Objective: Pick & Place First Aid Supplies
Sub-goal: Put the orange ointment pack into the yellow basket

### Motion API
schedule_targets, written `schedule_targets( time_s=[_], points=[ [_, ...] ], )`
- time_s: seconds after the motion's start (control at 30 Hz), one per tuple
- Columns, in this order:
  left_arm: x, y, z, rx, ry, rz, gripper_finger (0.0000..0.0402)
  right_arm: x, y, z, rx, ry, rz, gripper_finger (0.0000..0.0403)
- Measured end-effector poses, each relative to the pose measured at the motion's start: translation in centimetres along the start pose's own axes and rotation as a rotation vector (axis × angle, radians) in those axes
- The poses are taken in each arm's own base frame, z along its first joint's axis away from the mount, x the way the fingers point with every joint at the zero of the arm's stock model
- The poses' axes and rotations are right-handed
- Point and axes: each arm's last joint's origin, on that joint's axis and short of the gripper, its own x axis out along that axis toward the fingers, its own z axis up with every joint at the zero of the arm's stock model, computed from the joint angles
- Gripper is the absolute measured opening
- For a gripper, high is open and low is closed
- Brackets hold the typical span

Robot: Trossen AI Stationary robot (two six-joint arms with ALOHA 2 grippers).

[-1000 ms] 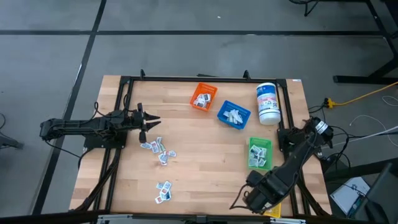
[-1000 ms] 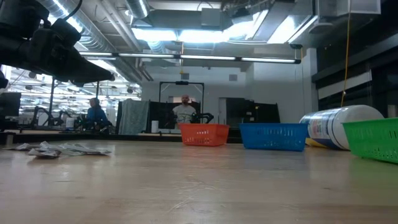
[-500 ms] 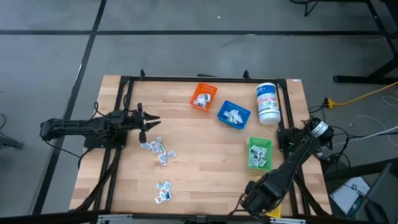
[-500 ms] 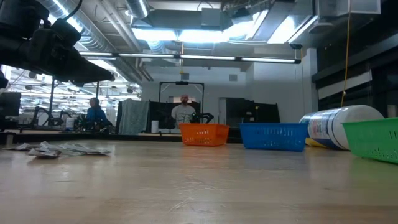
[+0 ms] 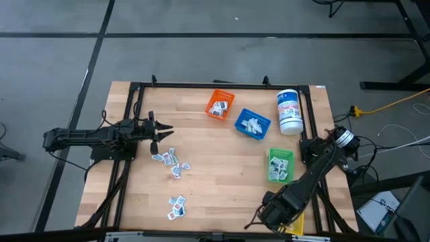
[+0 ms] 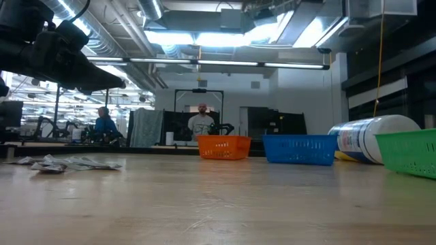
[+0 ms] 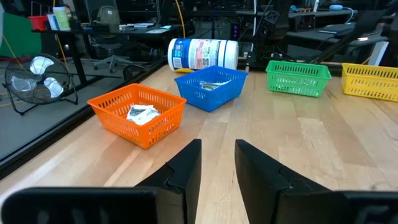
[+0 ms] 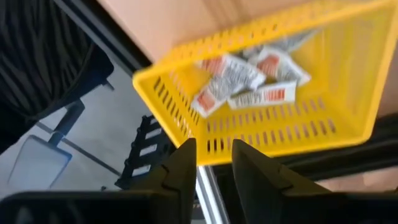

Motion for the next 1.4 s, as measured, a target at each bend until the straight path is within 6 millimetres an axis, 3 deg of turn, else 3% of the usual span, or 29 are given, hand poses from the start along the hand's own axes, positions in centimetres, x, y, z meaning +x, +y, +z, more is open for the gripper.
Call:
schedule_targets(
  time_s=[0.17,0.83,1.0,1.4],
  points=[
    [0.0,0.0,0.0,0.000,0.000,0.000,0.0092,-0.4,-0.2,1.0,-0.021,-0.044,0.003,0.0106],
    [0.0,0.0,0.0,0.000,0.000,0.000,0.0092,-3.0,-1.4,6.6,-0.404,-0.409,-0.090,0.0106],
    [0.0,0.0,0.0,0.000,0.000,0.000,0.0092,-4.0,-1.7,8.7,-0.485,-0.585,-0.168,0.0106],
    [0.0,0.0,0.0,0.000,0.000,0.000,0.0091,-7.6,-2.6,13.9,-0.484,-1.024,-0.355,0.0106]
  ],
)
